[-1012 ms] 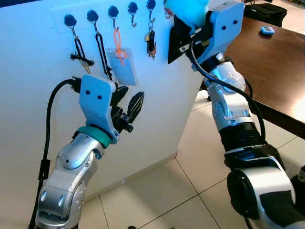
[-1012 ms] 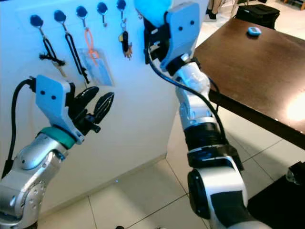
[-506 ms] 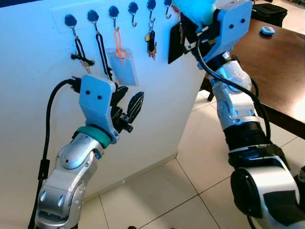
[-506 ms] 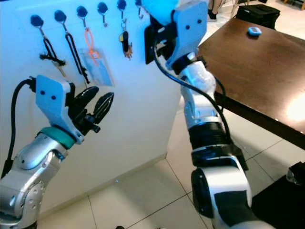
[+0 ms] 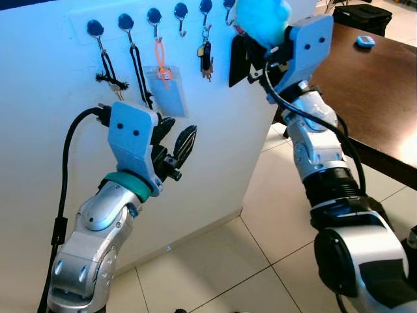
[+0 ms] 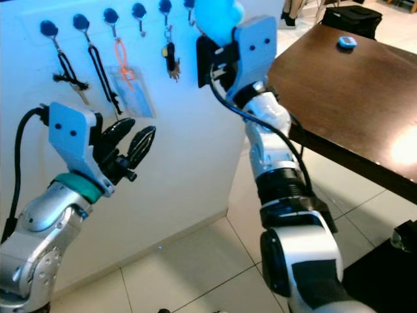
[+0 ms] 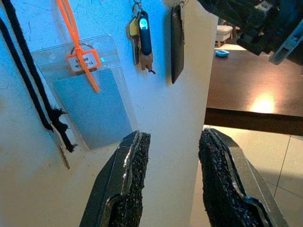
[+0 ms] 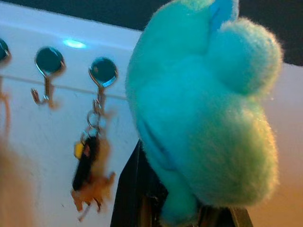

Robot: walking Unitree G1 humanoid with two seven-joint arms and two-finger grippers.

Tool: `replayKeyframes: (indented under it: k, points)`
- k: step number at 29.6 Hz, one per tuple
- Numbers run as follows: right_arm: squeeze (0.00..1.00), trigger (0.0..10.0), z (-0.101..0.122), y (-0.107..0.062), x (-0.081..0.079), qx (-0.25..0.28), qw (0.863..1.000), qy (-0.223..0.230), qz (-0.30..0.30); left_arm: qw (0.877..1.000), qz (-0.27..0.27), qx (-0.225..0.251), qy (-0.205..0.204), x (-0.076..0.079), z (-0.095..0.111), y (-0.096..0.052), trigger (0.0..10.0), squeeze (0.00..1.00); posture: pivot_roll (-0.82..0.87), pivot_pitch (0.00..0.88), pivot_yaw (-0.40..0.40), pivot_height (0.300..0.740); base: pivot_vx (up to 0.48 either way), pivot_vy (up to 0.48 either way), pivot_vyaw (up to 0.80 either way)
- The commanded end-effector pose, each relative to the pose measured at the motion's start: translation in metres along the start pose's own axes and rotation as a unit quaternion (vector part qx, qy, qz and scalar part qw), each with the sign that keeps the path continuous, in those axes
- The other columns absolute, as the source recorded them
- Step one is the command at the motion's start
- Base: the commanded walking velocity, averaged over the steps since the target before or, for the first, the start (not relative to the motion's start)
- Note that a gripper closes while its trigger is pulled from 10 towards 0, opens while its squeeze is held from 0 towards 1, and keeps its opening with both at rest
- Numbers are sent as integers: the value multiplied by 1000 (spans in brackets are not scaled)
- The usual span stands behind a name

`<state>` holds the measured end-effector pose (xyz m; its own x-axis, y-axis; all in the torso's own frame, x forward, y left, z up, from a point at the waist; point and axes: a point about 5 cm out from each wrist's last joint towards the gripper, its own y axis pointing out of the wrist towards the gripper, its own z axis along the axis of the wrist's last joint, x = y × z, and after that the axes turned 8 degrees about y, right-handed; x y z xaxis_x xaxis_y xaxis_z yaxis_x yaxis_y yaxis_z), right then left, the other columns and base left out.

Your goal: Hang keys on a hook

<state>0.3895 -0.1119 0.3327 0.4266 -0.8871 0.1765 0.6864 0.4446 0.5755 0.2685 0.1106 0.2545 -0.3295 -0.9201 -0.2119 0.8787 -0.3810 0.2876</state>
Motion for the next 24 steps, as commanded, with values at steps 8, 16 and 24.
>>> replayKeyframes:
  k: [8, 16, 24]
  points:
    - [0, 10000, 3, 5, -24, 13, 997, 11, 72, 1000, -2, -6, -2, 2, -1, -1, 10000, 0, -36, 112, 87, 740, 0, 0, 0]
    - [0, 10000, -15, -11, -31, -14, 996, 18, 89, 1000, -3, -5, -4, 3, -2, -1, 10000, 0, -41, 114, 87, 740, 0, 0, 0]
    - [0, 10000, -12, -15, -24, -11, 997, 16, 77, 1000, -3, -4, -4, 2, -2, 0, 10000, 0, -44, 110, 92, 740, 0, 0, 0]
